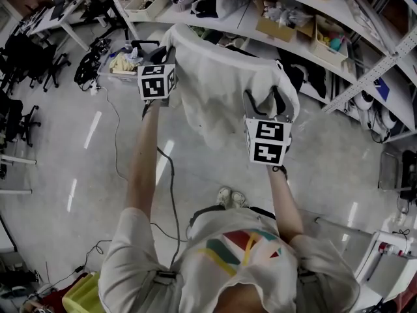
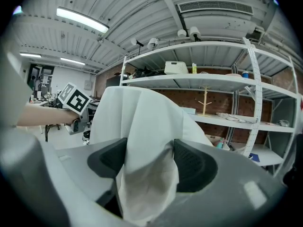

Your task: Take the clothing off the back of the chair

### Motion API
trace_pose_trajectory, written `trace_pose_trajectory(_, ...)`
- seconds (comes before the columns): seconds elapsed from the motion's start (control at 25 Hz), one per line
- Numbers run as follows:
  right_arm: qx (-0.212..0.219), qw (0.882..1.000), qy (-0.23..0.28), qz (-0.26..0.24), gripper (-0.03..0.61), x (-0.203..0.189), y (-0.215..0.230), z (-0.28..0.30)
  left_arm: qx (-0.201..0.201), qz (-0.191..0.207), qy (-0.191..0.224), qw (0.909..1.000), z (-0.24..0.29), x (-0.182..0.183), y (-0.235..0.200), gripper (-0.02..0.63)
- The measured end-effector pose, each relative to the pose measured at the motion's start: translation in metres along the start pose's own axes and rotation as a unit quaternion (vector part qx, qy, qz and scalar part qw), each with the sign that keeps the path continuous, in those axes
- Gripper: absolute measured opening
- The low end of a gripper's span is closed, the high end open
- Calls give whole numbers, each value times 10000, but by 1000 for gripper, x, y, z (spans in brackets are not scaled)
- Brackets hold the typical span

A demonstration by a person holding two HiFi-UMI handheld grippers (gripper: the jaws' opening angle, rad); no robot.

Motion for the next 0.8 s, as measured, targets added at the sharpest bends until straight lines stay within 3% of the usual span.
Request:
trace_pose_trajectory(0.28, -153, 9999, -30, -41, 273, -2, 5, 4, 65, 41, -42, 10000, 0, -2, 2, 23)
trace_pose_trajectory(0.4, -295, 9996, 9, 16, 170, -4, 13, -1, 113, 55, -41, 9999, -3, -3, -1, 20)
trace_pose_trajectory(0.64, -395, 9991, 56, -144, 49, -4, 16, -4, 146, 52, -27, 9999, -10, -3, -4, 18)
trace_pose_trajectory(0.8, -456, 9987, 55, -234, 11, -6, 19, -6, 155, 65, -5, 9999, -16, -4, -1, 17)
Point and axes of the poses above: the fingertips, and each gripper's own axes: z forward along the fingers, y to its right, x out of its top, the point moved 5 cm from there along -z, backward along the fingers, and after that the axes turned 8 degrees about -z, right-handed, at the moved point
